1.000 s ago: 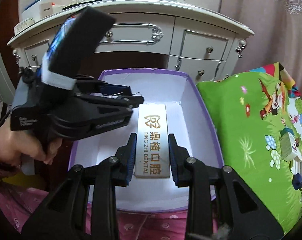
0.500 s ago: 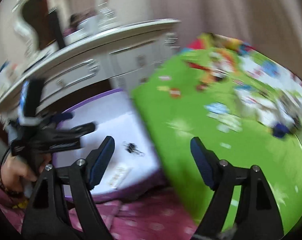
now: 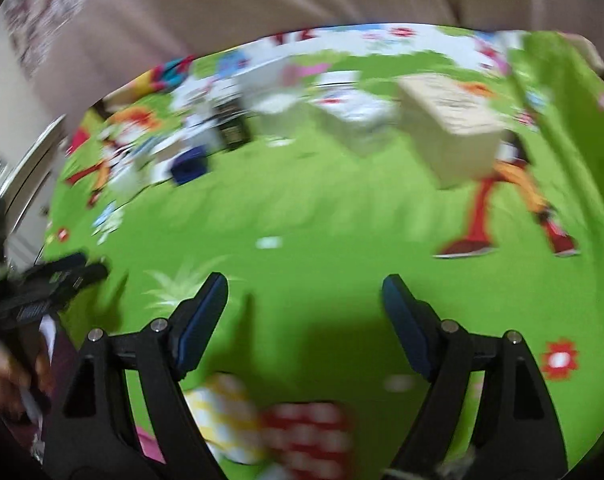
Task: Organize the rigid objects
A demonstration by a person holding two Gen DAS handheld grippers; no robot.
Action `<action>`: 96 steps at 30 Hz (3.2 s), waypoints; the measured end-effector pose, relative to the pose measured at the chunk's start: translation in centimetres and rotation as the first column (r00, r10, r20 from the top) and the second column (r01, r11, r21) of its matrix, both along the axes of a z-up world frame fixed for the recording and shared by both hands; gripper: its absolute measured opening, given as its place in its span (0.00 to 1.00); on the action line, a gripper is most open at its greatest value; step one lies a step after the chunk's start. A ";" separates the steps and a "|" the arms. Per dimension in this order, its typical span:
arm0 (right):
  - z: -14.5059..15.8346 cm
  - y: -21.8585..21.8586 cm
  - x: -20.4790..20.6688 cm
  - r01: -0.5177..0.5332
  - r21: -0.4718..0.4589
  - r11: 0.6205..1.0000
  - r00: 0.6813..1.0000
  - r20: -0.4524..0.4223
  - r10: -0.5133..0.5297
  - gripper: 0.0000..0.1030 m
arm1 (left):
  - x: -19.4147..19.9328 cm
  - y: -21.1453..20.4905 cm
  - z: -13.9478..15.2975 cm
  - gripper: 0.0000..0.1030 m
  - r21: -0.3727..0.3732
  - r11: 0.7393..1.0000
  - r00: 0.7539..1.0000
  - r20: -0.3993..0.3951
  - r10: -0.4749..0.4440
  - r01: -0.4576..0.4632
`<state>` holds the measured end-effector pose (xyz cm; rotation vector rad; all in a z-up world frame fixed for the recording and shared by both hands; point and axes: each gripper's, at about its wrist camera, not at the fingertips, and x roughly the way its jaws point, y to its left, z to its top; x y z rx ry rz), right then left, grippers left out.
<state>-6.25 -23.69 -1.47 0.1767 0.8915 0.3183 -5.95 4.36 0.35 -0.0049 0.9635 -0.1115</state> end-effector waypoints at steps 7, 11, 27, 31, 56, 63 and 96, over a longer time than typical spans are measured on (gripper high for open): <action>-1.1 -3.3 -0.5 0.046 0.013 0.999 0.999 0.020 -0.046 0.83 | 9.0 -2.3 -0.7 0.85 0.052 0.980 0.981 0.030 -0.193 0.192; -1.3 -2.1 -0.5 0.033 -0.032 0.999 0.998 0.054 -0.031 0.88 | 8.0 -4.5 -0.7 0.85 -0.075 0.933 0.936 0.037 -0.350 0.352; -1.3 -1.3 0.4 0.000 -0.079 0.997 1.000 0.028 0.002 0.94 | 7.4 -6.1 -0.9 0.27 -0.032 0.993 0.993 0.052 -0.110 0.112; -1.4 0.8 3.5 -0.073 -0.215 0.974 0.997 -0.048 0.064 0.97 | 5.0 -4.3 -0.8 0.27 -0.099 0.994 0.996 0.070 -0.047 0.054; -0.9 5.0 1.5 -0.153 -0.276 0.949 0.981 0.074 0.180 0.43 | 5.0 -7.6 -1.6 0.28 0.035 0.998 0.996 0.075 -0.055 0.052; -0.9 4.7 2.4 -0.152 -0.261 0.953 0.982 0.067 0.175 0.43 | 5.0 -7.9 -1.7 0.29 0.069 0.996 0.995 0.078 -0.057 0.051; 19.9 5.9 -15.8 0.149 -0.094 0.984 0.537 0.843 -0.001 0.43 | -13.6 -5.0 20.0 0.28 -0.044 0.996 0.636 0.767 0.081 -0.075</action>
